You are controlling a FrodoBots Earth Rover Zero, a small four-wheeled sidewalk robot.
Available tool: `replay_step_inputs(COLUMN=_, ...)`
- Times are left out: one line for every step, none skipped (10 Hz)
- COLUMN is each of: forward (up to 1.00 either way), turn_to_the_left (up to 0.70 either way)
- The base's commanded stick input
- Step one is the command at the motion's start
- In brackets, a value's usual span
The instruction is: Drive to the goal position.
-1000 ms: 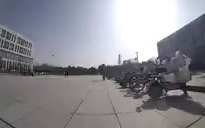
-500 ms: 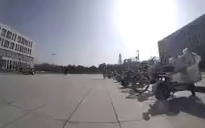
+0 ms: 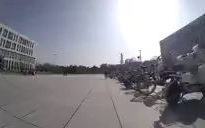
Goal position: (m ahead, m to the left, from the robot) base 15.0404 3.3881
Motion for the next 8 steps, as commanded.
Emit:
replay_step_inputs(forward=0.5, turn_to_the_left=0.0)
replay_step_inputs(forward=0.5, turn_to_the_left=0.0)
replay_step_inputs(forward=0.5, turn_to_the_left=0.0)
replay_step_inputs(forward=0.5, turn_to_the_left=0.0)
replay_step_inputs(forward=0.5, turn_to_the_left=0.0)
replay_step_inputs(forward=0.5, turn_to_the_left=0.0)
replay_step_inputs(forward=0.5, turn_to_the_left=0.0)
replay_step_inputs(forward=0.5, turn_to_the_left=0.0)
